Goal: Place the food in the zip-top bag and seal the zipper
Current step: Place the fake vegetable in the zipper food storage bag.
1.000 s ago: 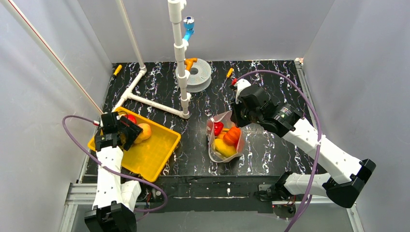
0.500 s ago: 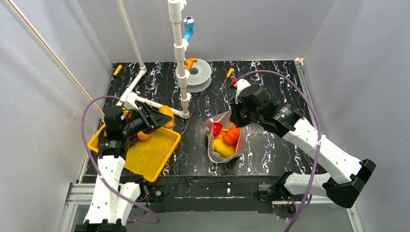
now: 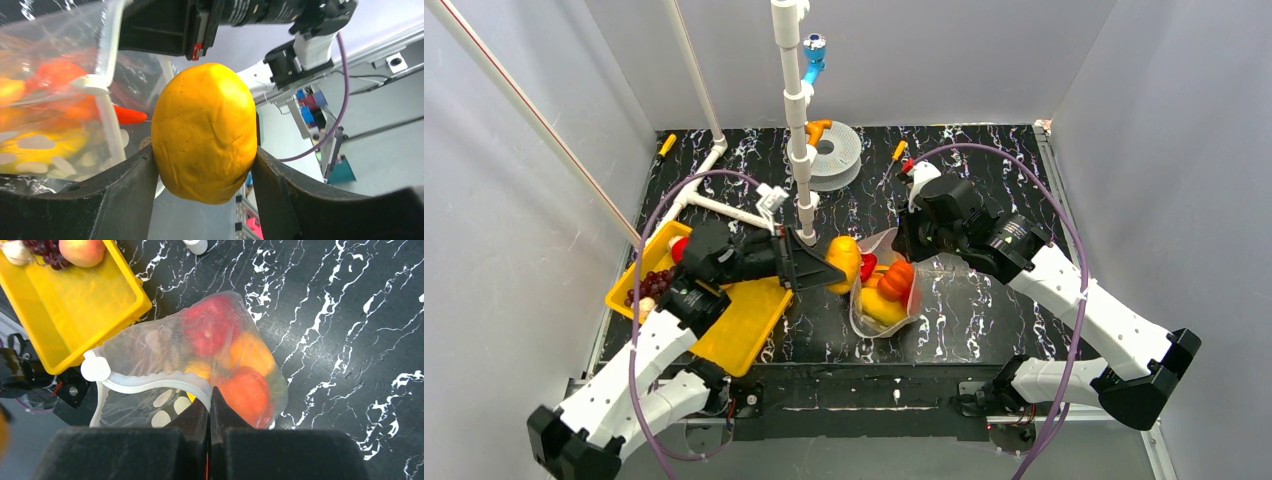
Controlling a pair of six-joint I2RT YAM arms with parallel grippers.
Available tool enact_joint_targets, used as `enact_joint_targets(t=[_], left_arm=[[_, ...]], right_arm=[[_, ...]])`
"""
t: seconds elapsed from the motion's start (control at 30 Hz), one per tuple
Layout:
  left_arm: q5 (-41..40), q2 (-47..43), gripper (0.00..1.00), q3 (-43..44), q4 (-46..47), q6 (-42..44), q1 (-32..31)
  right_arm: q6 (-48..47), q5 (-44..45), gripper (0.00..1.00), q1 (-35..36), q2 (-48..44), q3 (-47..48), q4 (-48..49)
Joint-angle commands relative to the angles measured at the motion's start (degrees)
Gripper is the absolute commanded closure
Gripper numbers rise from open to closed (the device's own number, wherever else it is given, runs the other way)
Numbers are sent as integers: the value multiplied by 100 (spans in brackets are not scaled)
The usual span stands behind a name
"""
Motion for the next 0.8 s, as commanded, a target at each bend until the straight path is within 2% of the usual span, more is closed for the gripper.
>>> enact_joint_targets(t=[0.0, 0.13, 0.23, 0.27, 0.33, 0.47, 0.57, 0.77], left_arm=[[-242, 475, 61, 232, 524, 240, -897], [-1018, 812, 62, 627, -553, 845, -1522], [-2535, 952, 64, 1089, -2007, 1293, -1940], [-3100, 978, 64, 1147, -2232, 1240, -2069], [-3518, 1119, 62, 1250, -2463, 988, -2198], [-4130, 1488, 51, 1478, -2824, 799, -2445], [-4129, 1749, 43, 1701, -2964, 932, -2502], [-4359, 1832, 15, 1911, -3102, 1081, -2542]], right_arm=[[296, -133, 99, -31, -94, 206, 509], [502, -250, 99, -31, -125, 176, 632], [583, -289, 99, -31, -124, 152, 687], [586, -295, 99, -31, -123, 151, 694], [586, -293, 99, -31, -112, 165, 686], [581, -284, 99, -28, -101, 193, 673], [574, -303, 99, -30, -114, 192, 684], [600, -327, 99, -31, -162, 113, 689]])
